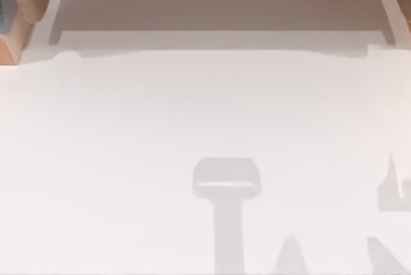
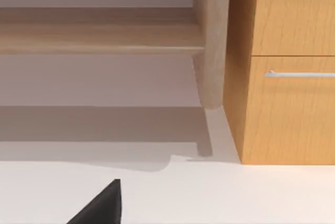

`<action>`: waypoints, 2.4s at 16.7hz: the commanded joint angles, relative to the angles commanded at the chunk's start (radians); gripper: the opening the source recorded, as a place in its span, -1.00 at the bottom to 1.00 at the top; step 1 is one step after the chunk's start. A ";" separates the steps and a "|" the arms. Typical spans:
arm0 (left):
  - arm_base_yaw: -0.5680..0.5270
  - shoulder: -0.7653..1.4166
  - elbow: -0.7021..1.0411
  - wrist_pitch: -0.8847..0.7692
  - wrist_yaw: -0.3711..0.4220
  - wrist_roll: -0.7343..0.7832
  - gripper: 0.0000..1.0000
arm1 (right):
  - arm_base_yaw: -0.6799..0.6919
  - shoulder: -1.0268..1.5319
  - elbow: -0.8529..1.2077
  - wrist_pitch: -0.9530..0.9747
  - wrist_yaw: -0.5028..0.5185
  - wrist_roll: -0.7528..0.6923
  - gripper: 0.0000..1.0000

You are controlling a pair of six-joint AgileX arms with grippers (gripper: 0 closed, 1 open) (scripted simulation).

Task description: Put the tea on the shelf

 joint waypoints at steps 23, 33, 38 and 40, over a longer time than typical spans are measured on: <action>-0.209 0.138 0.211 -0.023 -0.204 -0.060 0.10 | 0.000 0.000 0.000 0.000 0.000 0.000 1.00; -0.209 0.138 0.211 -0.023 -0.204 -0.060 -1.00 | 0.000 0.000 0.000 0.000 0.000 0.000 1.00; -0.209 0.138 0.211 -0.023 -0.204 -0.060 -1.00 | 0.000 0.000 0.000 0.000 0.000 0.000 1.00; -0.208 0.134 0.210 -0.026 -0.204 -0.059 -1.00 | 0.000 0.000 0.000 0.000 0.000 0.000 1.00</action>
